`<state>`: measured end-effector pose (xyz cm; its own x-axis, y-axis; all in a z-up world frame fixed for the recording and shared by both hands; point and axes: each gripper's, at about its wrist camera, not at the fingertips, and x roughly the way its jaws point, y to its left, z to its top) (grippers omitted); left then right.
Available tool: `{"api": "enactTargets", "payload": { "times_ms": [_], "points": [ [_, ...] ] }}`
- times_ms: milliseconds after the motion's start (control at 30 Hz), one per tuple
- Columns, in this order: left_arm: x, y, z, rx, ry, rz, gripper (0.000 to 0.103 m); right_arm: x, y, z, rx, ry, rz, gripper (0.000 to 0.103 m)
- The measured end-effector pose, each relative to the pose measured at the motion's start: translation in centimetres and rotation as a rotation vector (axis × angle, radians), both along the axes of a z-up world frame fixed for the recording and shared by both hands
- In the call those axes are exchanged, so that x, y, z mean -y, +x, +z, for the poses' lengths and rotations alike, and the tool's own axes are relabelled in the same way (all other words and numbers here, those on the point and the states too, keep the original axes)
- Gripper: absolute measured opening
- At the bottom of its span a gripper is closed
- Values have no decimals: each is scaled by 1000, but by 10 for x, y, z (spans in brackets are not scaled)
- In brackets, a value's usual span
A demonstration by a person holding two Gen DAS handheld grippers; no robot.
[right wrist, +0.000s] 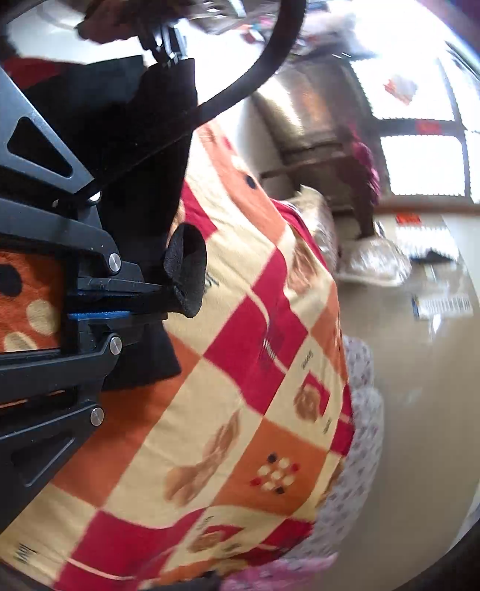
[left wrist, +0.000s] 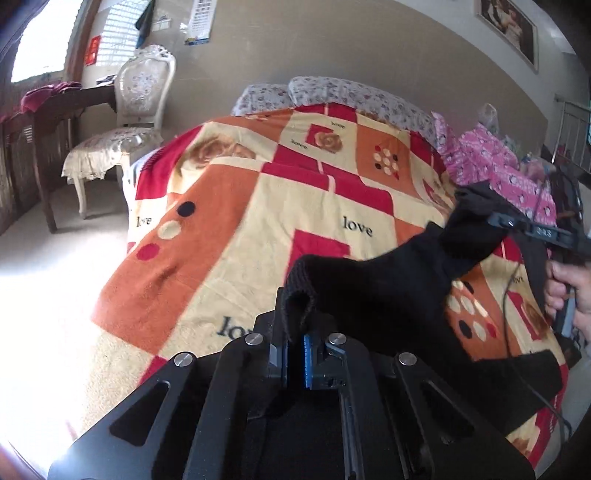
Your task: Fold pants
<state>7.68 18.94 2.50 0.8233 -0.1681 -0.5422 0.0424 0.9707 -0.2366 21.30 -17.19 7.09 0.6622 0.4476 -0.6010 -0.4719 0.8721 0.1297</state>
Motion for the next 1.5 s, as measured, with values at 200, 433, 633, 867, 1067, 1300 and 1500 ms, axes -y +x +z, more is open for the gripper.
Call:
{"api": "enactTargets", "payload": {
  "times_ms": [200,433,633,867,1067,1300,1500],
  "points": [
    [-23,40,14,-17,15,35,4,136,-34,2,-42,311,-273,4],
    [-7,75,5,-15,120,40,4,171,-122,23,13,510,-332,4],
    [11,109,-12,-58,148,23,4,182,-154,22,19,498,-358,4],
    [5,153,-60,-312,92,54,21,233,-119,-91,-221,383,-625,4],
    [-34,140,-63,-285,20,278,25,205,-140,-55,-11,118,-657,4],
    [-32,139,-66,-303,56,345,25,183,-127,-6,111,318,-511,53],
    [-28,142,-68,-315,117,391,25,175,-71,-59,104,448,-404,53]
  ]
}}
